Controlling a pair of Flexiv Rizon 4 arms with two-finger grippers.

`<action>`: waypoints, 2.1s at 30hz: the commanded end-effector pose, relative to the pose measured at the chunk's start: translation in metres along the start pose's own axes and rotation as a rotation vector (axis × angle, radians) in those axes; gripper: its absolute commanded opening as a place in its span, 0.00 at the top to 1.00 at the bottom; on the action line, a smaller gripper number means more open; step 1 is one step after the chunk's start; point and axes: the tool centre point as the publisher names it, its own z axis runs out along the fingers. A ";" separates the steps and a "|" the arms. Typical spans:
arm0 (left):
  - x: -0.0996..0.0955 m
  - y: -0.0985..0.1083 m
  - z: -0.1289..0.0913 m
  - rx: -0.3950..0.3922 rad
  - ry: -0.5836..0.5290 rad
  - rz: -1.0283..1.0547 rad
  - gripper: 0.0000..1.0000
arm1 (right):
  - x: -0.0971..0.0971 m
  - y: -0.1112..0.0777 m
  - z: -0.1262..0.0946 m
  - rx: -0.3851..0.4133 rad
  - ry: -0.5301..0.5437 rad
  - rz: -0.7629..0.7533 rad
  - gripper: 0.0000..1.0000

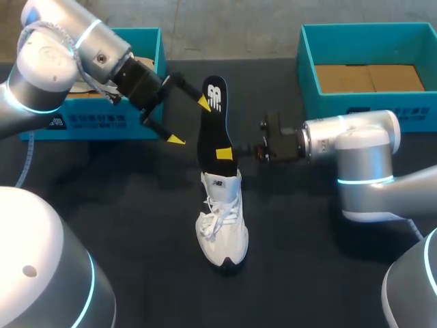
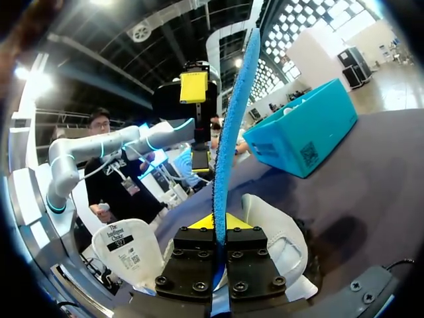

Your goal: Take the shoe out of the shoebox, open the shoe tongue, remove and reinsert the insole, then place the shoe into the shoebox

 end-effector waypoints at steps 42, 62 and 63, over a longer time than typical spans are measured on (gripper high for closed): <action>0.012 -0.014 -0.003 -0.018 -0.019 -0.004 0.00 | 0.014 -0.022 0.002 0.109 0.099 0.098 1.00; 0.014 -0.015 -0.003 -0.016 -0.010 -0.003 0.00 | 0.022 -0.024 0.003 0.085 0.071 0.097 0.64; 0.014 -0.016 -0.003 -0.016 -0.010 -0.003 0.00 | 0.022 -0.023 0.003 0.087 0.071 0.094 0.64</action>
